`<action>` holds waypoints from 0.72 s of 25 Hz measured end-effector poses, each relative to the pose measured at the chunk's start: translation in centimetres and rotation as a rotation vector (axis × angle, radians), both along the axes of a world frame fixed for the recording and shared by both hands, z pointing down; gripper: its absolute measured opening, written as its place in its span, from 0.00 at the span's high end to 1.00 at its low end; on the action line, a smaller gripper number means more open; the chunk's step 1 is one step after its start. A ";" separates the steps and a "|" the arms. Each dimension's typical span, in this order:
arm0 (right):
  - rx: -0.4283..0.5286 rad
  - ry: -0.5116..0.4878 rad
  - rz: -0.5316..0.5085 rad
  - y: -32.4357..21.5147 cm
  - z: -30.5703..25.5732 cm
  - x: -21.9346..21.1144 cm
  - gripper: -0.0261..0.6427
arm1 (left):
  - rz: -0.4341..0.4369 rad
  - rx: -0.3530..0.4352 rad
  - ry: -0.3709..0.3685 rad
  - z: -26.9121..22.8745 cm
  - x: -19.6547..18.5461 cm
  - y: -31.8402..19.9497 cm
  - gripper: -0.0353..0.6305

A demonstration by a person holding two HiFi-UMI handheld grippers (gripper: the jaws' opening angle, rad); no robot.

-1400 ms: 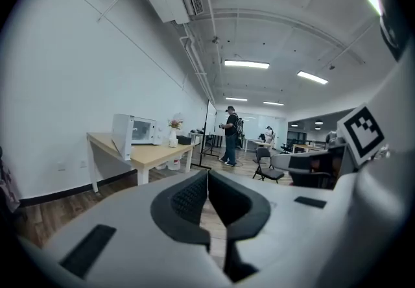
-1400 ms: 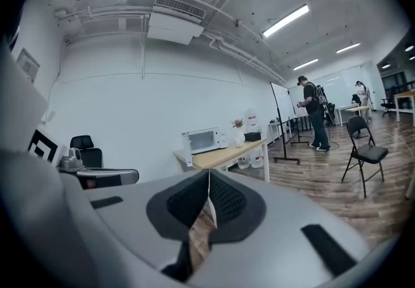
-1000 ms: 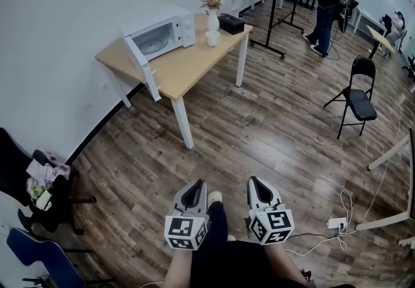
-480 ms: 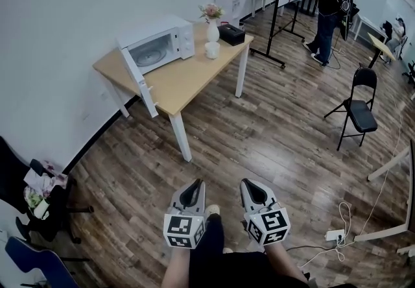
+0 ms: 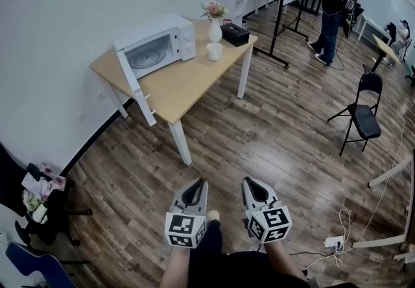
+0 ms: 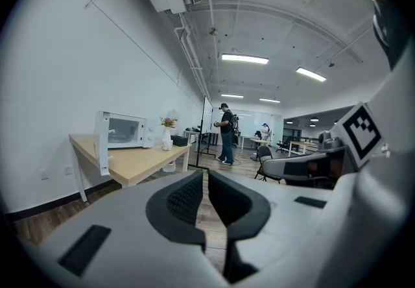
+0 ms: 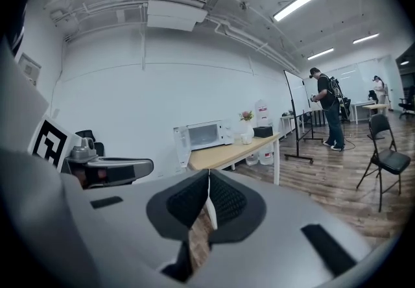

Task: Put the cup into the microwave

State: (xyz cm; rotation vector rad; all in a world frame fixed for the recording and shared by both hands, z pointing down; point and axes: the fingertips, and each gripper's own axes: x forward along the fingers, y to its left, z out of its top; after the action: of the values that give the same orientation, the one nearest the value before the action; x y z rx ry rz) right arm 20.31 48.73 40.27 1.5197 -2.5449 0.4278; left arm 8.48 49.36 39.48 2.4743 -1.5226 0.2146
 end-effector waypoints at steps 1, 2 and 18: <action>-0.003 -0.003 0.001 -0.7 0.0 -0.1 0.97 | 0.002 0.000 -0.003 0.0 0.0 -0.6 0.94; -0.007 -0.005 0.002 -1.5 0.1 -0.3 0.97 | 0.004 0.000 -0.005 0.0 -0.1 -1.3 0.94; -0.046 -0.014 0.028 -12.8 1.1 -3.0 0.97 | 0.022 0.001 -0.002 0.2 -3.0 -13.0 0.94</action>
State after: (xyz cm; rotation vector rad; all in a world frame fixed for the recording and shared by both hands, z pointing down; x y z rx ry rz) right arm 17.36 35.93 41.35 1.5438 -2.5092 0.4989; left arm 5.47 36.40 39.66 2.4935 -1.4971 0.2198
